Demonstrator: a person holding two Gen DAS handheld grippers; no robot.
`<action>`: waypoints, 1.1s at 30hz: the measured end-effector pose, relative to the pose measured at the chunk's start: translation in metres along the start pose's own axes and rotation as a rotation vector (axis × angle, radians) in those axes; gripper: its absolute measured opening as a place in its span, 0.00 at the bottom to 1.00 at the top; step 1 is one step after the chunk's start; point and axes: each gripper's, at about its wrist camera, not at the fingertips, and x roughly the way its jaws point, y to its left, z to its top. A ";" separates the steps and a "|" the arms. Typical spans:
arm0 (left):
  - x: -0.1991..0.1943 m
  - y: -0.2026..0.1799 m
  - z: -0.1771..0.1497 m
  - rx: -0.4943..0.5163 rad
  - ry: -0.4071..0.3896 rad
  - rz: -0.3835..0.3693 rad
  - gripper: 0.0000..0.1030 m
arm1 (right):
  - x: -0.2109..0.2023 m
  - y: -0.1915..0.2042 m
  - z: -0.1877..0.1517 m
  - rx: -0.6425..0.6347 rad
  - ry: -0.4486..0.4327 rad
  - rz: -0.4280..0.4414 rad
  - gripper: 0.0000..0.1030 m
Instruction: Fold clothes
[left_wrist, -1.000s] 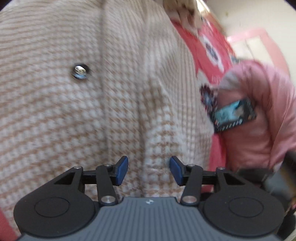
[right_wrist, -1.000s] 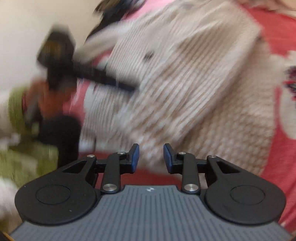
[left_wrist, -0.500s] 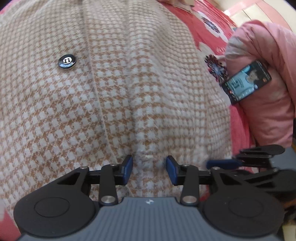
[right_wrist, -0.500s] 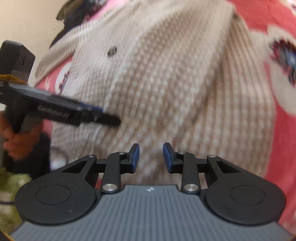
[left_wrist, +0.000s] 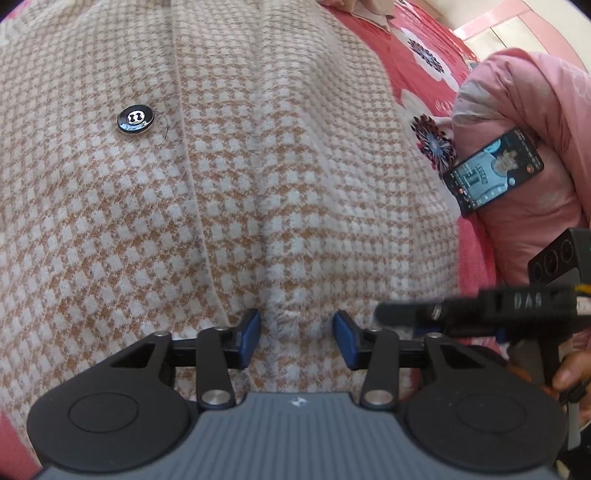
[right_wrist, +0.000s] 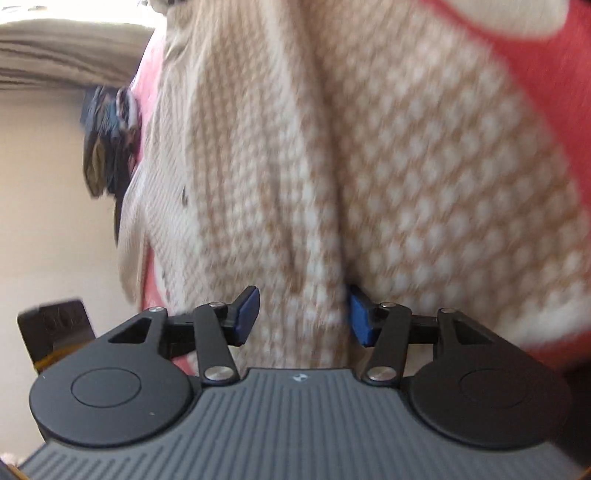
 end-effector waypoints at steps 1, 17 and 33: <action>0.000 -0.002 -0.001 -0.005 0.001 0.005 0.26 | 0.003 0.001 -0.005 -0.007 0.015 -0.008 0.43; 0.001 -0.079 0.013 -0.023 -0.035 -0.154 0.16 | -0.091 0.036 -0.014 -0.446 -0.161 -0.280 0.13; 0.035 -0.086 0.011 0.046 0.073 -0.068 0.15 | -0.067 -0.003 -0.004 -0.412 -0.102 -0.309 0.12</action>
